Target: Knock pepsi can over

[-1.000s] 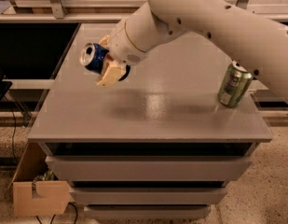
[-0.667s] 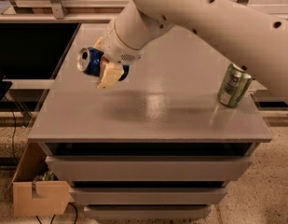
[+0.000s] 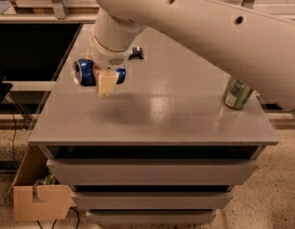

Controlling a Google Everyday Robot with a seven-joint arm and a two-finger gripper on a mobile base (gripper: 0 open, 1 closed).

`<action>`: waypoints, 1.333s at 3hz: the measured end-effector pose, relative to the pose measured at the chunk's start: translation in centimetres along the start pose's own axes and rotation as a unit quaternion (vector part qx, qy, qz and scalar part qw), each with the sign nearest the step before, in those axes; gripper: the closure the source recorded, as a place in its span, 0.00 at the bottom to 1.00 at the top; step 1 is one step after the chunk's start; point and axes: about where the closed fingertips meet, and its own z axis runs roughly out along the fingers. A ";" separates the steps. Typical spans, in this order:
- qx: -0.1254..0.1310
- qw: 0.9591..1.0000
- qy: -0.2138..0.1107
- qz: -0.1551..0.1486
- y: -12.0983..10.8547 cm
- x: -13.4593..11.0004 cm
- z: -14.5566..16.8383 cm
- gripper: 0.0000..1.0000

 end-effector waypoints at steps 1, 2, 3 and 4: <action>-0.023 0.999 0.042 -0.026 0.5 -0.3 1.3 1.00; -0.046 0.995 0.079 -0.044 1.3 -0.3 2.8 1.00; -0.064 0.990 0.111 -0.052 1.9 -0.1 4.2 1.00; -0.073 0.987 0.131 -0.054 2.1 0.3 5.0 0.82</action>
Offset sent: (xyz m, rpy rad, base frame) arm -0.0063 0.0150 -0.0480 -0.3167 -0.0173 0.0522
